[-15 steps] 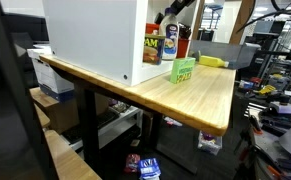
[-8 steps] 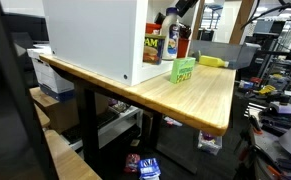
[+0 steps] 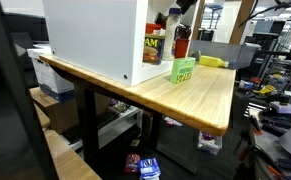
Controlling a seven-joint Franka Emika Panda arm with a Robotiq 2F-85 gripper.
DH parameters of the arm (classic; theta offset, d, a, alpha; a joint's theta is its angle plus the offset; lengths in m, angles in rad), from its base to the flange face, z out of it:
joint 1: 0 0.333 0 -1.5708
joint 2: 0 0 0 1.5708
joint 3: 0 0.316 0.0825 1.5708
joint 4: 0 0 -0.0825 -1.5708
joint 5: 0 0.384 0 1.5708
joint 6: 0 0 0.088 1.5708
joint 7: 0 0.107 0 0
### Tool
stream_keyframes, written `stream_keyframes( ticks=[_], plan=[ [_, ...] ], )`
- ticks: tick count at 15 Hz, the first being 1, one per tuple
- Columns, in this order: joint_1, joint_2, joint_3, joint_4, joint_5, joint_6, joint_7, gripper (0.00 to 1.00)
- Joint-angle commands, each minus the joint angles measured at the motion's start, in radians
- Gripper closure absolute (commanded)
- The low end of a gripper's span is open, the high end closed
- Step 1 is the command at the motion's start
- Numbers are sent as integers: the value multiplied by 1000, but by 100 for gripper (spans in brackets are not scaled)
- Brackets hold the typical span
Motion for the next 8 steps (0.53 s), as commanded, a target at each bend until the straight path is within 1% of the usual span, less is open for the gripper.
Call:
stream_keyframes(
  ticks=[1, 8],
  plan=[
    [-40, 30, 47, -1, -37, 70, 46, 0],
    [-102, 66, 96, -3, -115, 153, 108, 0]
  ],
)
